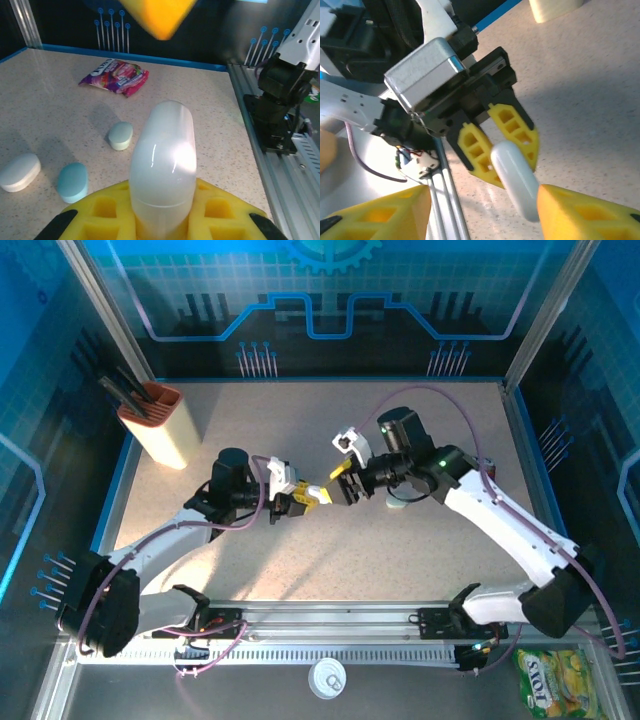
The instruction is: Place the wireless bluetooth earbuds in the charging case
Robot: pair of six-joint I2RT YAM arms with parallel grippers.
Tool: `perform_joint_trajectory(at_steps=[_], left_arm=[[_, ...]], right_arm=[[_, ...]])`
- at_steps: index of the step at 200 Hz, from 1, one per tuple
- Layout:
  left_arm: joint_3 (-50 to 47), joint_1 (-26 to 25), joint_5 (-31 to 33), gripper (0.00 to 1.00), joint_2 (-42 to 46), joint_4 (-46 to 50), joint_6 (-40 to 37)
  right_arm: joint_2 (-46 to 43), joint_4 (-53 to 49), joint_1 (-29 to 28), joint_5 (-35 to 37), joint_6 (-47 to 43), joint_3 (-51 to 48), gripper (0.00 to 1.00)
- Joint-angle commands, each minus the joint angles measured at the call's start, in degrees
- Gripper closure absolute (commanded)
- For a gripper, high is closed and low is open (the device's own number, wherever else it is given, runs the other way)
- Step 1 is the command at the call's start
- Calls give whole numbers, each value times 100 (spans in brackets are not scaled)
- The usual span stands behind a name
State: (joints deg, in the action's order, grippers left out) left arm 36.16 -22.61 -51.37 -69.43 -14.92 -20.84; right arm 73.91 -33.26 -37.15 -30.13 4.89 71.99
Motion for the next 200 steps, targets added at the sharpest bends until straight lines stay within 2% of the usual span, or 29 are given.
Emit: perform_joint_trajectory(at_steps=[1,30,77,98,137,145,153,184,188,200], left_arm=[[309,34,-558,84,212,338,93],[464,29,-748,84,228,516,188],[584,33,-814,83,297,751,77],[588,30,-803,83,255,793,40],[628,20,-784,80,245,843,-7],[608,21,-732,74,251,820,-15],[590,20,-650,51,275,778,-17],[418,28,-306,6,305,487,-31],[382,29,-276,2,316,434,-33],[242,29,-129,1,365,269,-39]], right_arm=[[-225,250,-242,708,-1176,-408,33],[-263,581,-439,688,-1752,-710,31],[-148,1051,-443,598,-1503,-875,52],[-195,1269,-443,491,-1403,-976,54],[-218,1234,-442,402,-1385,-1011,79],[-244,1232,-432,420,-1376,-1035,80],[-293,1241,-423,437,-1355,-1069,81],[-524,1699,-285,661,-889,-1428,83],[-556,1820,-239,729,-740,-1511,84],[-616,2206,-54,1000,-79,-1792,86]])
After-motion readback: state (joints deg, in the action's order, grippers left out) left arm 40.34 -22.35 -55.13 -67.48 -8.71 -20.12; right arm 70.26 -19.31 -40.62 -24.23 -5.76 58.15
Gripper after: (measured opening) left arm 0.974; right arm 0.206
